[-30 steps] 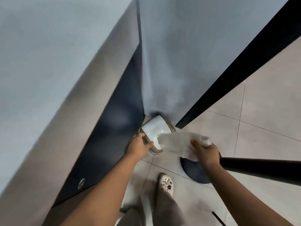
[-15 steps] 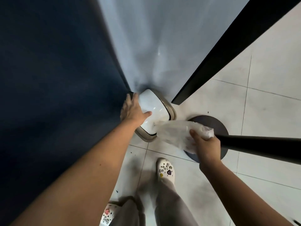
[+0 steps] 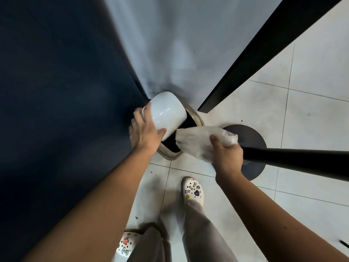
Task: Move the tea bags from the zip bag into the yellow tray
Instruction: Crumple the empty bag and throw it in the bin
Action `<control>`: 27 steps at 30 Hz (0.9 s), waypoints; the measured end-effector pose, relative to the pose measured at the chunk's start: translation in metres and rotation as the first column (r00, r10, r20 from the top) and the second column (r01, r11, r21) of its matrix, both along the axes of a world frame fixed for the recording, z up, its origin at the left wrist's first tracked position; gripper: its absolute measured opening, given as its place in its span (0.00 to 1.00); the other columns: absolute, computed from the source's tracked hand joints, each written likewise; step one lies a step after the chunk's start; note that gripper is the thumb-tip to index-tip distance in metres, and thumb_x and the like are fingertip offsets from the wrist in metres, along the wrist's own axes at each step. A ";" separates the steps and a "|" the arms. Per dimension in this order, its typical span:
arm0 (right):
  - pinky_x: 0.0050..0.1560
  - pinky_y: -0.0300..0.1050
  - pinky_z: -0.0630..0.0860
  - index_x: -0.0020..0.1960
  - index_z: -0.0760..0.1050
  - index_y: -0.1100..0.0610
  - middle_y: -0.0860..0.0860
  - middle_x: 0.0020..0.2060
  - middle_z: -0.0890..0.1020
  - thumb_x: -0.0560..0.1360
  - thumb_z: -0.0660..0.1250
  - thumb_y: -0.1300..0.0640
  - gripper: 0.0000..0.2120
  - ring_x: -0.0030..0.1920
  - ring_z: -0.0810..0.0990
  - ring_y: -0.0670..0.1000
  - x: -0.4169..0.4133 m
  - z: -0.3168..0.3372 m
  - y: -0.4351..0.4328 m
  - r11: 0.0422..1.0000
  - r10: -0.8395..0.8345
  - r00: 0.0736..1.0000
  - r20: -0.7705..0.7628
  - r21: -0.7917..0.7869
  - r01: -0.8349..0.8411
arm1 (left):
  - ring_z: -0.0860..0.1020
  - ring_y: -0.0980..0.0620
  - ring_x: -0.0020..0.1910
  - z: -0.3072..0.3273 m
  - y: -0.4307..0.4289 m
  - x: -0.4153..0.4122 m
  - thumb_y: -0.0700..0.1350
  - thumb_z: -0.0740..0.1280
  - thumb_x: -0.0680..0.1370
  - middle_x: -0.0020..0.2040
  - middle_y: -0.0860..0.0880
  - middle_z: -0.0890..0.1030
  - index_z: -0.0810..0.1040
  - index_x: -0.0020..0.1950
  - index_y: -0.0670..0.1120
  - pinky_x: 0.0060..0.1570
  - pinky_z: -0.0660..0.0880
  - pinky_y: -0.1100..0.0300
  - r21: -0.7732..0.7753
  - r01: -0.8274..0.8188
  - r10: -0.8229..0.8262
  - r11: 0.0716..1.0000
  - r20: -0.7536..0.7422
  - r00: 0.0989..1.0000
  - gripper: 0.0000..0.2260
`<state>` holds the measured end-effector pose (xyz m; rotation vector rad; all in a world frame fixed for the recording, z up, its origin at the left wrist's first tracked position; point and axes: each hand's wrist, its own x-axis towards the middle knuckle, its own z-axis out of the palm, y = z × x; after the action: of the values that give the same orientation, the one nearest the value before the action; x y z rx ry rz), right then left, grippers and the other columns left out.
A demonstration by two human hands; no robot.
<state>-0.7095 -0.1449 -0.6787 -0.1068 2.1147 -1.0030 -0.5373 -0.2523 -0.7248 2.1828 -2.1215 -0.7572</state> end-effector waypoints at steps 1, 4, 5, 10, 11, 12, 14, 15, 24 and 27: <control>0.54 0.56 0.80 0.49 0.75 0.51 0.50 0.42 0.83 0.71 0.73 0.48 0.12 0.47 0.83 0.54 0.004 -0.005 -0.003 1.000 -0.002 1.000 0.006 0.017 0.002 | 0.69 0.40 0.65 0.000 0.002 0.002 0.53 0.76 0.71 0.73 0.44 0.62 0.55 0.79 0.52 0.65 0.67 0.45 -0.023 0.011 -0.011 1.000 -0.003 1.000 0.43; 0.53 0.54 0.81 0.50 0.74 0.52 0.50 0.42 0.82 0.72 0.73 0.49 0.12 0.47 0.82 0.54 0.014 -0.022 -0.014 0.997 -0.039 0.994 0.098 0.071 0.032 | 0.69 0.40 0.65 0.000 0.004 0.007 0.53 0.75 0.72 0.73 0.44 0.63 0.57 0.79 0.52 0.65 0.68 0.45 -0.068 0.047 -0.047 0.997 -0.001 0.999 0.41; 0.52 0.54 0.81 0.50 0.74 0.53 0.51 0.43 0.82 0.72 0.73 0.49 0.12 0.47 0.83 0.54 0.017 -0.029 -0.017 0.996 -0.048 0.988 0.145 0.083 0.036 | 0.69 0.40 0.65 0.000 0.005 0.009 0.52 0.75 0.72 0.73 0.44 0.63 0.57 0.79 0.52 0.65 0.68 0.45 -0.075 0.060 -0.060 0.995 0.002 0.998 0.40; 0.52 0.53 0.81 0.60 0.75 0.57 0.53 0.51 0.83 0.68 0.77 0.49 0.24 0.50 0.82 0.53 0.031 -0.048 -0.026 0.988 0.132 0.953 0.274 0.041 -0.148 | 0.70 0.40 0.63 0.000 0.007 0.017 0.52 0.75 0.72 0.71 0.44 0.66 0.59 0.79 0.52 0.63 0.69 0.45 -0.115 0.103 -0.103 0.988 0.010 0.995 0.40; 0.52 0.50 0.79 0.62 0.73 0.54 0.51 0.53 0.80 0.67 0.78 0.48 0.27 0.51 0.81 0.51 0.031 -0.047 -0.026 0.983 0.176 0.970 0.166 0.027 -0.183 | 0.71 0.41 0.63 0.001 0.007 0.019 0.52 0.75 0.72 0.71 0.44 0.66 0.59 0.79 0.52 0.63 0.69 0.45 -0.117 0.111 -0.111 0.987 0.011 0.994 0.40; 0.51 0.45 0.77 0.63 0.71 0.50 0.50 0.54 0.76 0.67 0.77 0.47 0.28 0.51 0.78 0.48 0.031 -0.045 -0.025 0.977 0.210 0.977 0.023 0.019 -0.210 | 0.71 0.41 0.63 0.001 0.006 0.020 0.52 0.75 0.71 0.71 0.44 0.66 0.59 0.78 0.52 0.62 0.69 0.45 -0.119 0.116 -0.115 0.986 0.012 0.993 0.40; 0.47 0.39 0.72 0.59 0.72 0.47 0.51 0.51 0.73 0.69 0.76 0.48 0.22 0.46 0.76 0.47 0.031 -0.042 -0.023 0.973 0.223 0.957 -0.186 -0.022 -0.231 | 0.71 0.40 0.63 0.001 0.004 0.021 0.52 0.76 0.71 0.70 0.44 0.67 0.60 0.78 0.52 0.62 0.70 0.45 -0.120 0.119 -0.118 0.986 0.016 0.993 0.40; 0.45 0.39 0.72 0.55 0.73 0.47 0.51 0.48 0.74 0.70 0.75 0.50 0.17 0.42 0.75 0.47 0.031 -0.043 -0.022 0.967 0.239 0.948 -0.209 -0.039 -0.252 | 0.71 0.40 0.62 0.001 0.004 0.021 0.52 0.76 0.71 0.70 0.44 0.67 0.60 0.78 0.51 0.61 0.70 0.45 -0.118 0.120 -0.119 0.986 0.017 0.993 0.40; 0.42 0.25 0.71 0.65 0.73 0.46 0.50 0.52 0.76 0.74 0.71 0.57 0.21 0.38 0.79 0.42 0.038 -0.055 -0.027 0.940 0.326 0.932 -0.155 -0.052 -0.338 | 0.70 0.41 0.63 0.002 0.002 0.023 0.53 0.75 0.71 0.70 0.44 0.66 0.59 0.79 0.51 0.62 0.69 0.46 -0.087 0.123 -0.123 0.989 0.012 0.992 0.40; 0.53 0.31 0.73 0.68 0.74 0.51 0.52 0.60 0.78 0.78 0.65 0.58 0.19 0.48 0.80 0.47 0.041 -0.061 -0.023 0.870 0.493 0.868 -0.061 0.031 -0.492 | 0.70 0.41 0.64 0.001 0.002 0.022 0.53 0.75 0.72 0.71 0.44 0.66 0.58 0.79 0.52 0.62 0.69 0.46 -0.078 0.127 -0.126 0.989 0.013 0.992 0.40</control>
<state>-0.6681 -0.1676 -0.7394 -0.6507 2.0011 -0.6792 -0.5148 -0.2505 -0.7241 2.0330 -2.2706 -0.6591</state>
